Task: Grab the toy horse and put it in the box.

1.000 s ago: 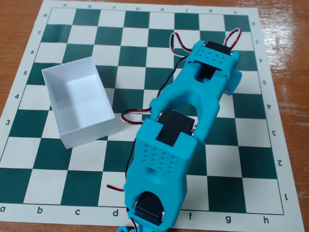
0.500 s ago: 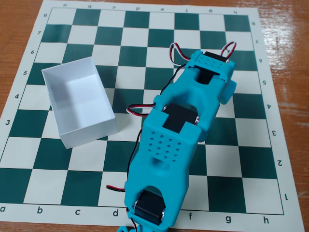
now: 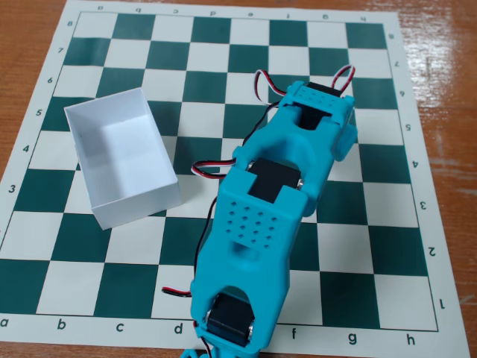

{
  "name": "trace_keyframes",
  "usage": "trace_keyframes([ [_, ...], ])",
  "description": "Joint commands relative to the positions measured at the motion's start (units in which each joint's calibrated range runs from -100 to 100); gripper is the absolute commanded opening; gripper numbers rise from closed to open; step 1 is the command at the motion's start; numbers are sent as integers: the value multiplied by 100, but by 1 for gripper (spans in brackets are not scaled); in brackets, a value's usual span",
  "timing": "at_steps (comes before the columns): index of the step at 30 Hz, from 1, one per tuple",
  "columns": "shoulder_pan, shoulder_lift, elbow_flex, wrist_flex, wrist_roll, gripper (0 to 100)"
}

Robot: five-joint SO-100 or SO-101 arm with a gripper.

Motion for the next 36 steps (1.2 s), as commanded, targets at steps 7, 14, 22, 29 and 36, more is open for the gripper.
trace_keyframes([
  [7,-376,-1148,529,-29,7,0],
  [14,-1190,-2325,1230,37,2,0],
  [22,-2548,-3360,1858,37,17,0],
  [29,-3590,-3865,2313,-187,41,0],
  [36,-4176,-4183,2559,-187,71,0],
])
